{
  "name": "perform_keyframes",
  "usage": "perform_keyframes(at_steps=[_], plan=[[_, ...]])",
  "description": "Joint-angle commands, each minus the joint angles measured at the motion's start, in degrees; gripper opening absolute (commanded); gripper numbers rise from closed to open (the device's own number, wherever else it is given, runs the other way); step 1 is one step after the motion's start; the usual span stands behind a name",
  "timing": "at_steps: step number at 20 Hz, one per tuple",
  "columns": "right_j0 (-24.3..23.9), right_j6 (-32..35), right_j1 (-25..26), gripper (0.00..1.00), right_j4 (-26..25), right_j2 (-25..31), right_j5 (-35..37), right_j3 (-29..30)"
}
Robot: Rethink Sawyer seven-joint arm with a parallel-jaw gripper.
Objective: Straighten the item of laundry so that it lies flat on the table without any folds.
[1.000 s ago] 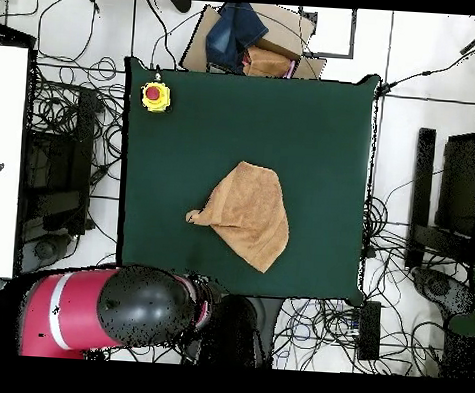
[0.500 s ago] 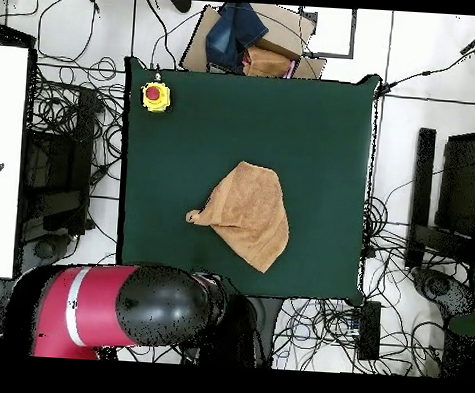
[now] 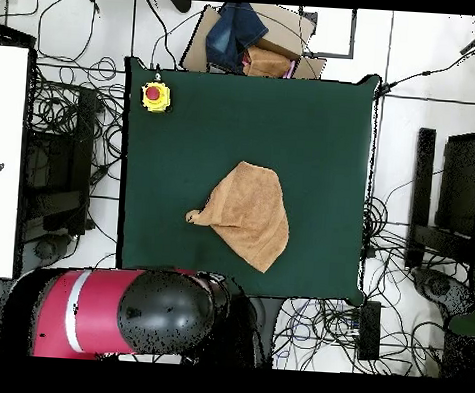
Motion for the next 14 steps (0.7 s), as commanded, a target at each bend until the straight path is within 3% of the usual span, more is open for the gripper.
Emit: perform_keyframes(at_steps=[1,7,14], plan=[[-0.6,10.4,-1.2,1.00,2.1,-0.5,3.5,-9.0],[-7.5,5.1,-0.4,1.00,0.1,3.7,8.9,-14.8],[-6.4,4.2,0.9,1.00,-0.7,2.1,18.6,-24.4]])
